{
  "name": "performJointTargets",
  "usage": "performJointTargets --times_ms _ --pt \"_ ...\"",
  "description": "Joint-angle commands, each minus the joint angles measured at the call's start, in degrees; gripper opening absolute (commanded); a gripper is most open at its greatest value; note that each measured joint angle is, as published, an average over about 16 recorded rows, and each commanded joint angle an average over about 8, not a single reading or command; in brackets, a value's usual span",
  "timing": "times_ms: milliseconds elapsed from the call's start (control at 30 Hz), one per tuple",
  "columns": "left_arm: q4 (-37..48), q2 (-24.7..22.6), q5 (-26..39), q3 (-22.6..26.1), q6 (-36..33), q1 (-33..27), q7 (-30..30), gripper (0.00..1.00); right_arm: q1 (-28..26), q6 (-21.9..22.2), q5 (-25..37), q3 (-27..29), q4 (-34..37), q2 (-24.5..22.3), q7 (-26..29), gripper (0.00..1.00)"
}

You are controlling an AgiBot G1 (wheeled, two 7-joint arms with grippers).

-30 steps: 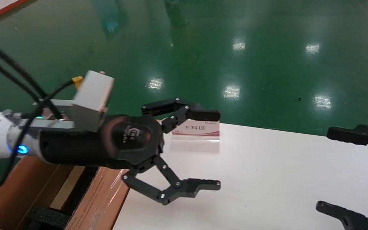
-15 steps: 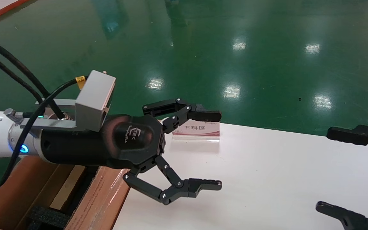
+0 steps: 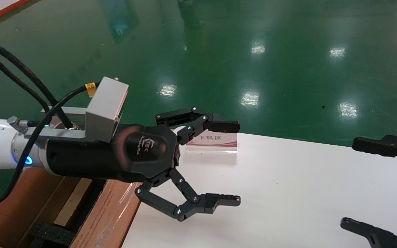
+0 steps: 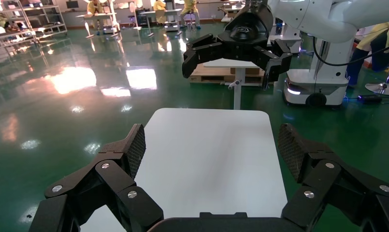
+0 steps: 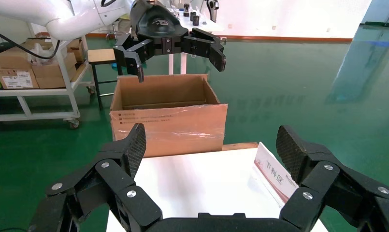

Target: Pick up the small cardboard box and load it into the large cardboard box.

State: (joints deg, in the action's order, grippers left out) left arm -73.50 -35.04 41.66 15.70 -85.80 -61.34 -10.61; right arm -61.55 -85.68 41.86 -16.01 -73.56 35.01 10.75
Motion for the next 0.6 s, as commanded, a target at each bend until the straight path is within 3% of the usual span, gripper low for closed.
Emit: performJointTargets --times_ms 33,600 --pt "0.0 0.0 0.0 0.1 0.0 -0.1 0.0 1.00 0.0 0.0 0.0 0.0 0.0 0.0 0.0 1.00" --pt "0.0 0.0 0.1 0.3 0.1 -0.2 -0.1 1.00 0.0 0.0 0.0 0.0 0.0 0.0 0.0 1.00"
